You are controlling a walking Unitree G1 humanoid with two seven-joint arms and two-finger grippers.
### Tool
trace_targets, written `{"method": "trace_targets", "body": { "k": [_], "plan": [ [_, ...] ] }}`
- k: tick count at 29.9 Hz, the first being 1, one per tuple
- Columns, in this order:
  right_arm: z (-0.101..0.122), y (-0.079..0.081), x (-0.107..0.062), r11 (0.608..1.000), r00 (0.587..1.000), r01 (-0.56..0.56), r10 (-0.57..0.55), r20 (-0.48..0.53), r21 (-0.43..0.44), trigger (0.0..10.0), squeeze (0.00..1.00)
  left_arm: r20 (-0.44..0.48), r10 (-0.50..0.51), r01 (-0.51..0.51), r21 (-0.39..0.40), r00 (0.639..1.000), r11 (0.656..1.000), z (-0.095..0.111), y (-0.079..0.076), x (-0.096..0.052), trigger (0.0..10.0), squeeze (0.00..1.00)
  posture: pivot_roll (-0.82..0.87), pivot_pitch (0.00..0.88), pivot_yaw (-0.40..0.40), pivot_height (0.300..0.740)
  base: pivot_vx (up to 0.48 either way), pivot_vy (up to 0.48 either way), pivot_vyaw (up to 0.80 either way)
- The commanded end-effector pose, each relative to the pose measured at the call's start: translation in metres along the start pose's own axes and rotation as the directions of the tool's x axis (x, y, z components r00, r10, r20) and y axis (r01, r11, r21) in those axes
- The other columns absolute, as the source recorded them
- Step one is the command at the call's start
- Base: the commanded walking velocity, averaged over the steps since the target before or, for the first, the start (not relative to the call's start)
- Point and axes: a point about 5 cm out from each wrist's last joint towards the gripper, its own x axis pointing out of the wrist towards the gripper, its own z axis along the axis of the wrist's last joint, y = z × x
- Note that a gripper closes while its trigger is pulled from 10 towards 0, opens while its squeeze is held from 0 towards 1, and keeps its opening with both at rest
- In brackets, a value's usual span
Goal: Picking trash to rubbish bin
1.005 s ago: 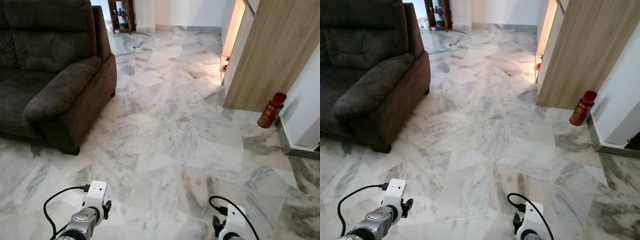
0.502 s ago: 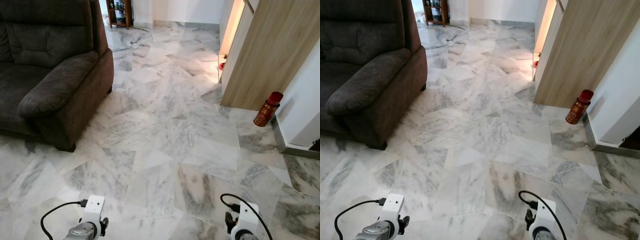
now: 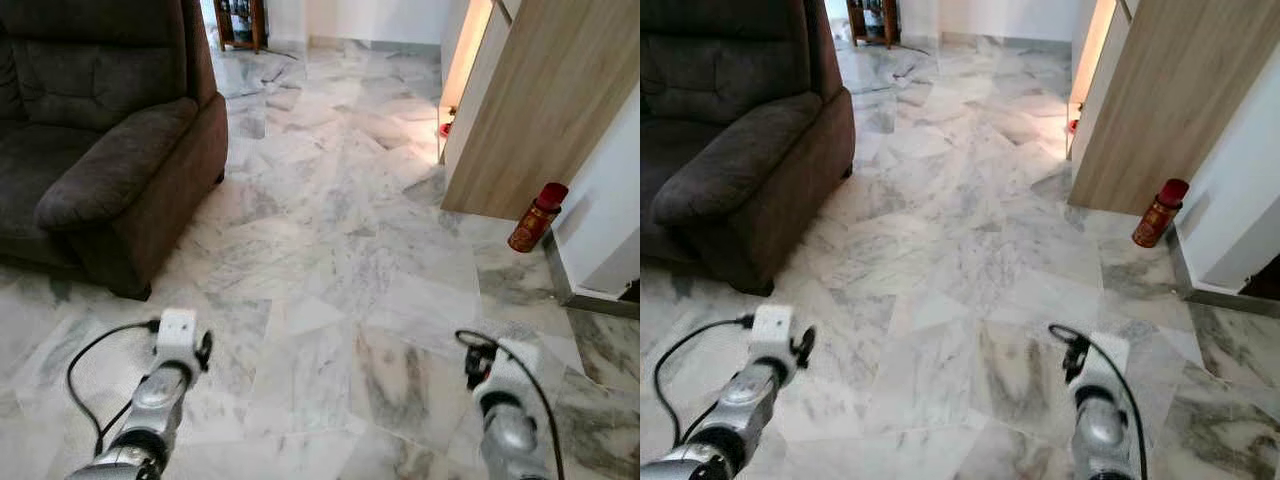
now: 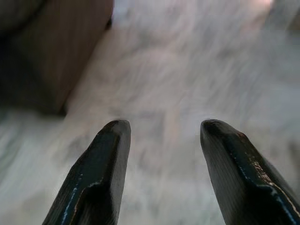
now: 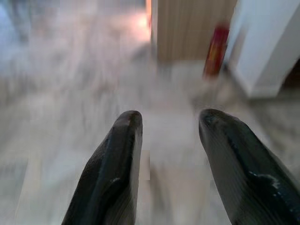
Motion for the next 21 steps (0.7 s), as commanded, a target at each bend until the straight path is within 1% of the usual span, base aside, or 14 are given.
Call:
{"method": "trace_targets", "body": {
  "k": [1, 4, 7, 9, 10, 11, 12, 15, 19, 21],
  "plan": [
    [0.016, 0.002, 0.005, 0.999, 0.996, 0.013, -0.015, 0.085, 0.029, 10.0, 0.00, 0.092, -0.019, 0.020, -0.015, 0.996, 1.000, 0.018, -0.005, 0.006, 10.0, 0.00, 0.07, 0.092, -0.044, 0.740, 0.000, 0.000, 0.00],
    [0.041, 0.011, 0.012, 0.999, 0.980, -0.006, -0.001, 0.197, 0.035, 10.0, 0.00, 0.215, -0.068, 0.076, -0.031, 0.974, 0.997, 0.043, -0.022, 0.013, 10.0, 0.00, 0.06, 0.094, -0.040, 0.740, 0.000, 0.000, 0.00],
    [0.062, 0.017, 0.015, 1.000, 0.957, 0.001, -0.009, 0.289, 0.027, 10.0, 0.00, 0.306, -0.103, 0.112, -0.013, 0.947, 0.994, 0.062, -0.036, 0.016, 10.0, 0.00, 0.06, 0.090, -0.037, 0.740, 0.000, 0.000, 0.00],
    [0.070, 0.020, 0.015, 1.000, 0.945, 0.008, -0.013, 0.327, 0.017, 10.0, 0.00, 0.331, -0.106, 0.119, -0.021, 0.938, 0.993, 0.068, -0.038, 0.016, 10.0, 0.00, 0.05, 0.090, -0.037, 0.740, 0.000, 0.000, 0.00],
    [0.070, 0.020, 0.015, 1.000, 0.945, 0.008, -0.013, 0.327, 0.017, 10.0, 0.00, 0.331, -0.106, 0.119, -0.021, 0.938, 0.993, 0.068, -0.038, 0.016, 10.0, 0.00, 0.05, 0.090, -0.037, 0.740, 0.000, 0.000, 0.00],
    [0.074, 0.024, 0.015, 1.000, 0.937, 0.005, -0.015, 0.349, 0.029, 10.0, 0.00, 0.360, -0.117, 0.126, -0.003, 0.926, 0.992, 0.076, -0.039, 0.018, 10.0, 0.00, 0.05, 0.088, -0.038, 0.740, 0.000, 0.000, 0.00],
    [0.075, 0.027, 0.014, 0.999, 0.935, 0.001, -0.013, 0.353, 0.035, 10.0, 0.00, 0.371, -0.125, 0.130, 0.011, 0.920, 0.991, 0.079, -0.039, 0.018, 10.0, 0.00, 0.06, 0.088, -0.037, 0.740, 0.000, 0.000, 0.00],
    [0.076, 0.030, 0.013, 0.999, 0.934, -0.005, -0.012, 0.358, 0.045, 10.0, 0.00, 0.381, -0.152, 0.140, 0.059, 0.912, 0.988, 0.083, -0.040, 0.019, 10.0, 0.00, 0.06, 0.088, -0.037, 0.740, 0.000, 0.000, 0.00],
    [0.077, 0.037, 0.011, 0.997, 0.934, -0.003, -0.026, 0.356, 0.080, 10.0, 0.00, 0.384, -0.179, 0.156, 0.090, 0.906, 0.984, 0.086, -0.038, 0.019, 10.0, 0.00, 0.06, 0.073, -0.020, 0.740, 0.000, 0.000, 0.72],
    [0.078, 0.041, 0.011, 0.997, 0.934, -0.008, -0.021, 0.356, 0.078, 10.0, 0.00, 0.378, -0.182, 0.156, 0.100, 0.908, 0.983, 0.086, -0.037, 0.019, 10.0, 0.00, 0.06, 0.072, -0.017, 0.740, 0.000, 0.000, 0.80]
  ]
}}
